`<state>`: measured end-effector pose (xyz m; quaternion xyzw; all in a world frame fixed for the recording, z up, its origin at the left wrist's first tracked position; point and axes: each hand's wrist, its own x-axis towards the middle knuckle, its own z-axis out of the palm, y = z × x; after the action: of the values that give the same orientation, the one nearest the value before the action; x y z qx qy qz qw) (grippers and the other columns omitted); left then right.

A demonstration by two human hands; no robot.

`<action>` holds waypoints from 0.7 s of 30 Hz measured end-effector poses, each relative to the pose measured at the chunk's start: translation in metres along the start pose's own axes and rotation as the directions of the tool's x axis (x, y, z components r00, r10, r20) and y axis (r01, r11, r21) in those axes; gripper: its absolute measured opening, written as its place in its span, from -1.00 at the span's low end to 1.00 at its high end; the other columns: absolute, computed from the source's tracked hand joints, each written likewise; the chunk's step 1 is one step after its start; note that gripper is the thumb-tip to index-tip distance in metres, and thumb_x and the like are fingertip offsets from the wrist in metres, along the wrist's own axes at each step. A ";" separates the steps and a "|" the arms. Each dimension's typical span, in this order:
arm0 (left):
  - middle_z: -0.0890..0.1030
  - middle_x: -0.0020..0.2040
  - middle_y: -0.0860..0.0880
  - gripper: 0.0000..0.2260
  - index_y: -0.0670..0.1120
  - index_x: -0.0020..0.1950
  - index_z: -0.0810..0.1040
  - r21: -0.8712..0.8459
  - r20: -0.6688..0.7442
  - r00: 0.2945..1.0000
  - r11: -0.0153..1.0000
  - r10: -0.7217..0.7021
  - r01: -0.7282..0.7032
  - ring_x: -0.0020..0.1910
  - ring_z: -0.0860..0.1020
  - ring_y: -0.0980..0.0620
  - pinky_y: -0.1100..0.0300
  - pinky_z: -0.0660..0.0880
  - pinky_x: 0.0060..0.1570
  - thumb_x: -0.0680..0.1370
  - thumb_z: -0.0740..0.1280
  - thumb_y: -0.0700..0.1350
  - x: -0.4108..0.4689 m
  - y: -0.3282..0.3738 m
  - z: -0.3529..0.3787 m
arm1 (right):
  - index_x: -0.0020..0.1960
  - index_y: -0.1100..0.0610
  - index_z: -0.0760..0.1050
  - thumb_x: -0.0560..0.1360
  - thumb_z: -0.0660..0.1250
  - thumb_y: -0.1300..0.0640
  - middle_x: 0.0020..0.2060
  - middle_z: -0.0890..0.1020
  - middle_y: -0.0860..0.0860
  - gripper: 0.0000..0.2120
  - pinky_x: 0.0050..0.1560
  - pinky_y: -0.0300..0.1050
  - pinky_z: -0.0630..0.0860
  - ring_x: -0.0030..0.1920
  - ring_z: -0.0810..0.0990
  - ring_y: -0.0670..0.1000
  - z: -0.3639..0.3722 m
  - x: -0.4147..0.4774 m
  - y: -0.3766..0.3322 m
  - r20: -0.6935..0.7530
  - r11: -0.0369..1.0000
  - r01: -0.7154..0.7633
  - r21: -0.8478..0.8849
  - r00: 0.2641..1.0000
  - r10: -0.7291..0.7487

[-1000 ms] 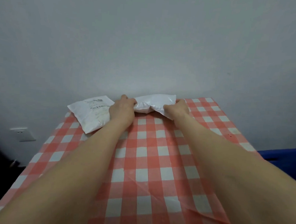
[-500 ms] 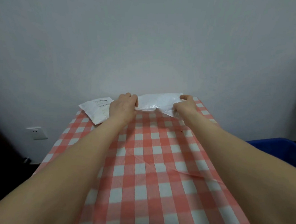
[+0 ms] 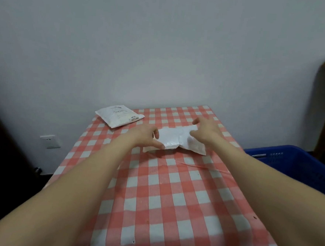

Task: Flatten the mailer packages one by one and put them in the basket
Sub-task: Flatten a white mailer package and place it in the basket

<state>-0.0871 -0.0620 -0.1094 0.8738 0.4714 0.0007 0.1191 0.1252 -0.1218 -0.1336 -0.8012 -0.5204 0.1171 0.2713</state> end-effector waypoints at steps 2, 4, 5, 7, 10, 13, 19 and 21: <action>0.51 0.12 0.06 -0.57 0.02 0.13 0.48 0.047 -0.036 0.999 0.998 0.039 -0.037 0.07 0.49 0.05 0.10 0.48 0.09 0.37 0.47 0.18 0.002 0.003 0.004 | 0.19 -0.04 0.46 0.43 0.38 -0.04 0.19 0.48 -0.04 -0.65 0.04 -0.08 0.46 0.14 0.49 0.02 -0.005 -0.002 -0.005 0.046 0.988 0.148 -0.039 0.988 -0.146; 0.51 0.14 0.05 -0.55 0.03 0.14 0.47 0.121 -0.039 0.997 0.991 0.060 -0.055 0.06 0.48 0.04 0.06 0.49 0.10 0.36 0.47 0.19 0.006 0.007 0.012 | 0.16 -0.04 0.48 0.38 0.44 -0.11 0.12 0.44 -0.07 -0.61 0.00 -0.10 0.44 0.09 0.47 -0.01 -0.004 -0.005 -0.011 0.171 0.968 0.233 -0.097 0.962 -0.215; 0.50 0.15 0.05 -0.54 0.04 0.16 0.47 0.132 -0.039 0.997 0.990 0.062 -0.057 0.06 0.48 0.04 0.06 0.49 0.10 0.37 0.46 0.20 0.007 0.009 0.016 | 0.17 -0.05 0.48 0.36 0.47 -0.12 0.11 0.42 -0.07 -0.57 0.01 -0.10 0.45 0.09 0.46 -0.01 -0.001 -0.006 -0.013 0.229 0.958 0.253 -0.136 0.949 -0.219; 0.49 0.15 0.06 -0.53 0.04 0.18 0.45 0.097 -0.026 0.998 0.994 0.053 -0.050 0.09 0.49 0.03 0.08 0.48 0.08 0.38 0.44 0.23 0.011 0.010 0.020 | 0.22 -0.07 0.46 0.32 0.50 -0.14 0.11 0.38 -0.06 -0.49 0.08 -0.07 0.47 0.11 0.46 0.01 0.006 -0.003 -0.014 0.309 0.941 0.266 -0.207 0.931 -0.195; 0.49 0.14 0.06 -0.56 0.07 0.17 0.45 0.124 0.028 0.998 0.991 0.047 -0.050 0.07 0.47 0.05 0.14 0.44 0.03 0.38 0.46 0.18 0.016 0.009 0.024 | 0.23 -0.06 0.42 0.30 0.53 -0.14 0.05 0.40 -0.09 -0.42 0.08 -0.08 0.47 0.04 0.45 0.00 0.014 0.001 -0.013 0.398 0.918 0.294 -0.264 0.901 -0.174; 0.52 0.08 0.09 -0.66 0.06 0.12 0.49 0.173 0.011 0.999 0.983 0.052 -0.053 -0.02 0.45 0.07 0.20 0.38 -0.09 0.41 0.45 0.11 0.020 0.009 0.031 | 0.12 -0.07 0.45 0.32 0.52 -0.10 0.02 0.46 -0.12 -0.56 0.04 -0.11 0.46 0.02 0.47 -0.01 0.021 0.007 -0.008 0.431 0.910 0.318 -0.266 0.884 -0.183; 0.53 -0.01 0.07 -0.74 0.04 0.07 0.51 0.180 -0.002 0.999 0.982 0.050 -0.049 -0.03 0.48 0.03 0.18 0.38 -0.13 0.44 0.44 0.05 0.031 0.009 0.036 | -0.17 -0.09 0.42 0.32 0.53 -0.05 -0.09 0.53 -0.10 -0.72 -0.07 -0.10 0.48 -0.05 0.51 0.01 0.026 0.021 -0.008 0.439 0.895 0.339 -0.290 0.878 -0.190; 0.51 -0.07 0.07 -0.81 0.05 -0.04 0.47 0.194 0.005 0.999 0.980 0.054 -0.054 -0.07 0.47 0.03 0.18 0.37 -0.16 0.45 0.43 0.03 0.033 0.010 0.035 | -0.24 -0.07 0.39 0.34 0.52 -0.04 -0.14 0.52 -0.09 -0.72 -0.16 -0.12 0.42 -0.10 0.49 0.01 0.028 0.022 -0.008 0.442 0.886 0.351 -0.302 0.875 -0.195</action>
<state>-0.0564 -0.0475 -0.1448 0.8937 0.4455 -0.0417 0.0334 0.1157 -0.0907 -0.1506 -0.7136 -0.6869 0.1369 0.0160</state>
